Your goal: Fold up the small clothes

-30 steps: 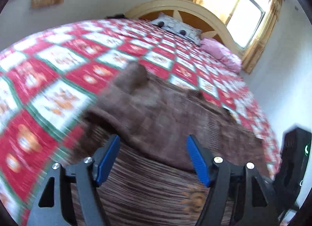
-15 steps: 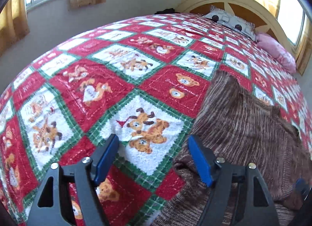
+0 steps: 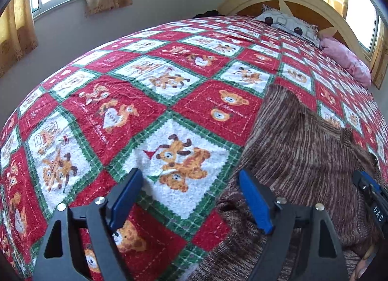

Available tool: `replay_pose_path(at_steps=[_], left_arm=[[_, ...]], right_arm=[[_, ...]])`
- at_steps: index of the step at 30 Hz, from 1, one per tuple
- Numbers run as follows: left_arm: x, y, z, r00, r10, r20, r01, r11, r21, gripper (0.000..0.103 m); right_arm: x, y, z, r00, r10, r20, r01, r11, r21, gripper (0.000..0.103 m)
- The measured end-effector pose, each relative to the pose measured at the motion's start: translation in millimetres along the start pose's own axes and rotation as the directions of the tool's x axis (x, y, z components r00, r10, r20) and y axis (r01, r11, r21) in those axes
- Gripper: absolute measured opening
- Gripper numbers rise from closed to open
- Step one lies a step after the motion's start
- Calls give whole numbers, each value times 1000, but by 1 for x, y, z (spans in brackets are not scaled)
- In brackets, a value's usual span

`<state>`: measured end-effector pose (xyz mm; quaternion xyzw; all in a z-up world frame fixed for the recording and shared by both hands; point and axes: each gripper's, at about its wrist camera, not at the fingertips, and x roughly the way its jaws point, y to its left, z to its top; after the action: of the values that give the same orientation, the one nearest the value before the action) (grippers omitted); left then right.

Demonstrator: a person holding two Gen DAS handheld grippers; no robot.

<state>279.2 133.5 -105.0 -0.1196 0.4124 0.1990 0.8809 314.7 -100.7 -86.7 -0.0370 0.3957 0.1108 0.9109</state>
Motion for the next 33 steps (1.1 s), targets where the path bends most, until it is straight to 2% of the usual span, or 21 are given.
replay_pose_path(at_steps=[5,9,13,16,18,22,24,27,29,33], left_arm=[[2,1,1,1000,5,0,-5,1000,-5,88],[3,6,1,1000,-30,-1,30,999,-23,91],[3,5,1,999,-37,-3,37,999,-21,92],[3,6,1,999,-43,-4,43,999,-23,94],[2,7,0,998,-58,-4,58,998,-27,96],[0,10,-2,997,-76,-2,76,996,-39,97],[0,9,-2,997,-71,-4,71,997,-34,97],[-1,8,-2,998,-66,-6,66,997,-31,97],[0,8,-2,998,-66,-6,66,997,-31,98],[1,7,-1,998,-62,-9,62,998,-25,98]], right_arm=[[-5,-1,2,1000,15,-16,-15,1000,23,29],[-48,-13,-15,996,83,-15,-81,991,106,29],[-91,-40,-49,1000,-22,-5,22,998,63,29],[-100,-81,-77,992,-98,-82,107,987,119,29],[-121,-111,-100,999,-22,-39,29,982,189,29],[-161,-139,-128,1000,-13,-25,19,970,243,29],[-184,-154,-138,999,-7,31,-3,948,319,29],[-202,-165,-143,996,-64,64,37,933,359,29],[-202,-165,-136,996,-55,75,25,936,350,29],[-188,-164,-89,989,-109,98,79,961,264,29]])
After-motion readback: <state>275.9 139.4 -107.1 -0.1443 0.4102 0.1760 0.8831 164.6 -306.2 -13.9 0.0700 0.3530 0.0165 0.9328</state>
